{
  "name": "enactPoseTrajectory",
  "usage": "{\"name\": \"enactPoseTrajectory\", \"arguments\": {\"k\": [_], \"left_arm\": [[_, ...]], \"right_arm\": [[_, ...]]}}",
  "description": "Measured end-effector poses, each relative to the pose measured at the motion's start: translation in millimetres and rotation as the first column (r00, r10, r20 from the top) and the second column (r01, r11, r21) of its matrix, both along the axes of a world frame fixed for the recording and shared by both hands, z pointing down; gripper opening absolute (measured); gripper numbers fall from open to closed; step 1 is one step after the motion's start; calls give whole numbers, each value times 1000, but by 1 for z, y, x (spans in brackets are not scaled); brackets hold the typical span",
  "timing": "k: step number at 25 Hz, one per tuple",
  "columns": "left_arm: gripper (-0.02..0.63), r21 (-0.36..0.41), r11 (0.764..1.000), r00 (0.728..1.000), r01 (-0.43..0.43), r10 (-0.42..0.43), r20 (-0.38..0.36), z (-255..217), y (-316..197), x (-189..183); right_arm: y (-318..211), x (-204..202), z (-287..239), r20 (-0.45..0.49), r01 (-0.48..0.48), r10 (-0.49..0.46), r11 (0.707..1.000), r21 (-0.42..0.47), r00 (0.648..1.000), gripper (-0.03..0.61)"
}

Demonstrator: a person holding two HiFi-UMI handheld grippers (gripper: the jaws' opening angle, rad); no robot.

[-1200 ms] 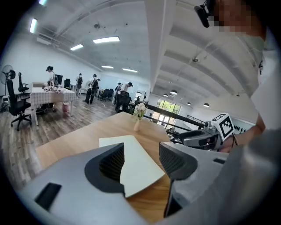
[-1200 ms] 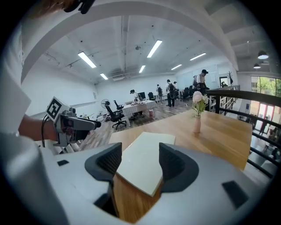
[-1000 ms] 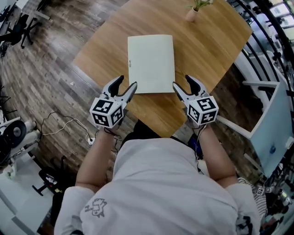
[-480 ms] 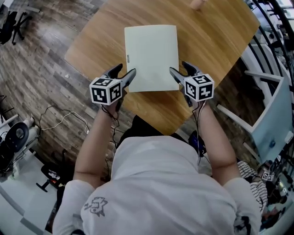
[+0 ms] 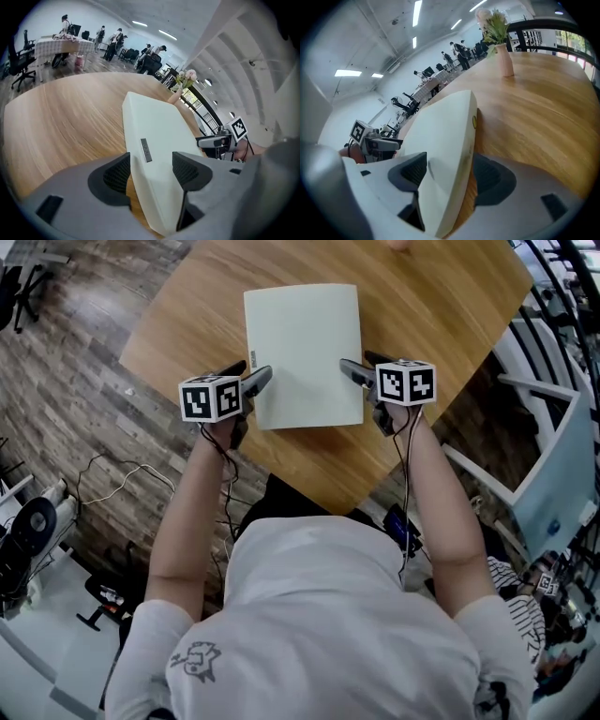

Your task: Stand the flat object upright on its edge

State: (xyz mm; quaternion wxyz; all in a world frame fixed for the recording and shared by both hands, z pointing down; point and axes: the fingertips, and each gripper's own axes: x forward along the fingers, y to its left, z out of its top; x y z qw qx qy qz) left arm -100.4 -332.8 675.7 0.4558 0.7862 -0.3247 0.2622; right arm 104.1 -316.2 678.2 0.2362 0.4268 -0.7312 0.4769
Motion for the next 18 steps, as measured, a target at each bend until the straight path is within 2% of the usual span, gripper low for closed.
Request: {"name": "enactPoseTrajectory", "arguments": {"k": [6,8,18], "left_arm": [[276,-101,994,998,37,-42,-50,16,-6,3],[276,-119,992,998,33,-40,-55,17,-6,4],[260,-86,996,1000,-5,7,26,19,-5,10]], "right_arm": [[2,-6,16,73,24,-16,993,-112,997,334],[2,-7,17,86,35,-24,991,-129,996,311],[2,-7,20,50,44,-38,990,-133,998,288]]}}
